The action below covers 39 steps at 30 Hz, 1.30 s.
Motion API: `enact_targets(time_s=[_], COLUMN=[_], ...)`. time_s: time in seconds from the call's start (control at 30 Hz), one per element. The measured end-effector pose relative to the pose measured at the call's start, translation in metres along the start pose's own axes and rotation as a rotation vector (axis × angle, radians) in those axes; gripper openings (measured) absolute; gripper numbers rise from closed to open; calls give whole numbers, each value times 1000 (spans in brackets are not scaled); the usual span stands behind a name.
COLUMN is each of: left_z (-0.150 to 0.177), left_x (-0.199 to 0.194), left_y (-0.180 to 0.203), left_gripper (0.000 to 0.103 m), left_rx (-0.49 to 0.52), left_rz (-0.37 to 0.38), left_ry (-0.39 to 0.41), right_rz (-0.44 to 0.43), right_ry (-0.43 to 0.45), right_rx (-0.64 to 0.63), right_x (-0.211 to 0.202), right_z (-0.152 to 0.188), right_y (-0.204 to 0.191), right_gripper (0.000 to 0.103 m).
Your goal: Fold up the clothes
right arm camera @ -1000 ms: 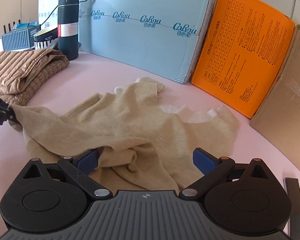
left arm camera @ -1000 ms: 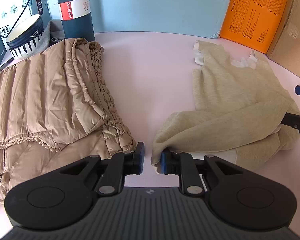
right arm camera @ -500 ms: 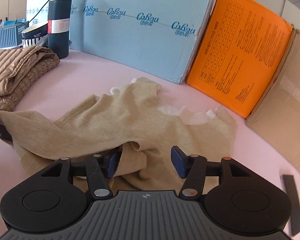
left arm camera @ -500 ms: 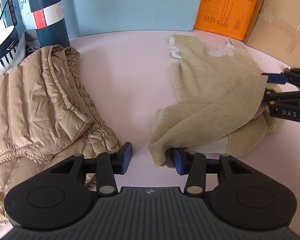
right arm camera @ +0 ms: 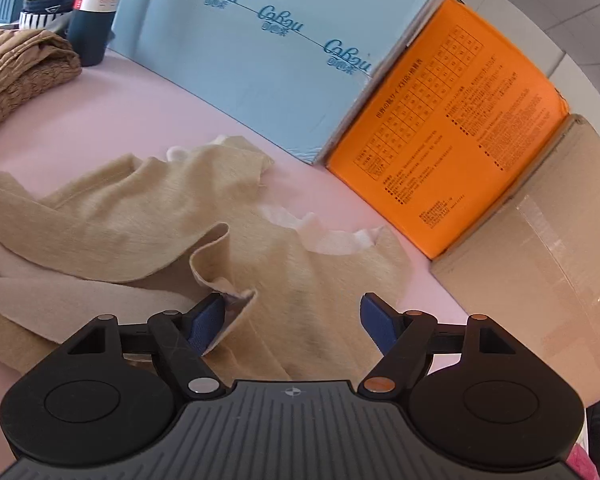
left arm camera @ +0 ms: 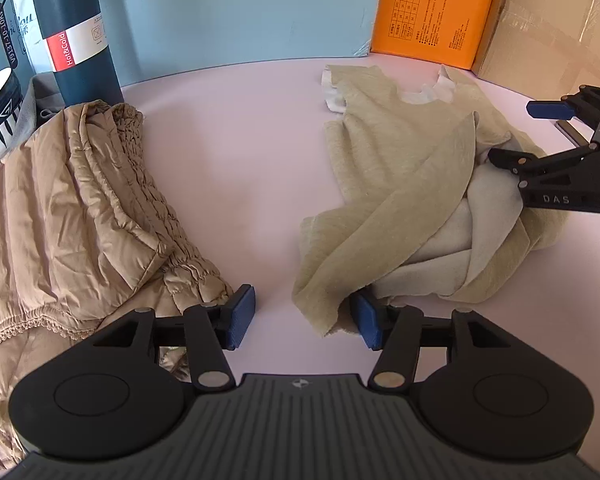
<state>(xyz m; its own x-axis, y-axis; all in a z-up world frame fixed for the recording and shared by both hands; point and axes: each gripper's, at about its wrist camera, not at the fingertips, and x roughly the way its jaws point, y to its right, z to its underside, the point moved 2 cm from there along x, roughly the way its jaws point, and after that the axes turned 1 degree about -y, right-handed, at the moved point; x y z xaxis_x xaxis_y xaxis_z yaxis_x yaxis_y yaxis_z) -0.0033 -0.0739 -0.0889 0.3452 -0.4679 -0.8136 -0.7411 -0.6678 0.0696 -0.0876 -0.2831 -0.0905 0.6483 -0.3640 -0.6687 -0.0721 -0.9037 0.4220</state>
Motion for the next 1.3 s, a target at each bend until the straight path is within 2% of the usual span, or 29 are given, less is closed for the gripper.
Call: enact_targets(time_s=[0.1, 0.17, 0.2, 0.23, 0.3, 0.4, 0.43, 0.5, 0.57, 0.6, 0.63, 0.67, 0.7, 0.77, 0.8, 0.83, 0.87, 0.97, 1.17, 1.27, 1.3], left_z=[0, 0, 0, 0, -1, 0, 0, 0, -1, -1, -1, -1, -1, -1, -2, -2, -3, -5, -14, -13, -10], left_x=[1, 1, 1, 2, 2, 2, 2, 1, 1, 1, 1, 0, 0, -3, -4, -6, -7, -23, -80, -113, -122], left_y=[1, 2, 3, 3, 2, 1, 1, 2, 2, 3, 3, 2, 2, -5, -10, -14, -19, -26, -15, -9, -7], left_gripper=[55, 57, 57, 57, 57, 57, 57, 57, 57, 57, 57, 55, 52, 31, 24, 7, 2, 2, 2, 2, 2], left_rx=[4, 7, 9, 9, 5, 6, 6, 6, 6, 6, 5, 4, 1, -39, -63, -87, -111, -143, -70, -28, -16], left_rz=[1, 0, -1, -1, 2, 3, 2, 0, -1, -2, -3, -6, -12, -18, -21, -24, -27, -7, 80, 148, 178], left_ry=[2, 2, 3, 4, 5, 6, 6, 5, 5, 5, 6, 9, 14, 23, 27, 31, 36, 71, 149, 164, 160], right_rz=[-3, -37, -59, -83, -116, -114, -113, -117, -140, -159, -177, -196, -214, -251, -268, -286, -302, -331, -366, -350, -337], right_ry=[-7, -13, -23, -33, -40, -14, -3, 31, 41, 38, 36, 33, 30, 26, 32, 38, 45, 86, 156, 154, 129], right_rx=[-36, -46, -45, -38, -17, -42, -55, -97, -90, -70, -50, -30, -10, 39, 110, 180, 249, 408, 579, 676, 716], right_x=[1, 1, 2, 3, 4, 1, 0, -2, -3, -3, -4, -4, -5, -6, -10, -14, -19, -45, -117, -160, -171], right_z=[2, 2, 3, 4, 5, 5, 5, 6, 6, 6, 6, 6, 6, 6, 8, 10, 12, 20, 40, 65, 79], right_y=[-2, -5, -6, -7, -9, -13, -15, -17, -16, -14, -12, -10, -8, -4, 3, 10, 17, 41, 78, 93, 96], right_gripper=[73, 68, 52, 31, 18, 19, 36, 62, 57, 43, 16, 6, 5, 5, 5, 5, 5, 5, 5, 5, 5])
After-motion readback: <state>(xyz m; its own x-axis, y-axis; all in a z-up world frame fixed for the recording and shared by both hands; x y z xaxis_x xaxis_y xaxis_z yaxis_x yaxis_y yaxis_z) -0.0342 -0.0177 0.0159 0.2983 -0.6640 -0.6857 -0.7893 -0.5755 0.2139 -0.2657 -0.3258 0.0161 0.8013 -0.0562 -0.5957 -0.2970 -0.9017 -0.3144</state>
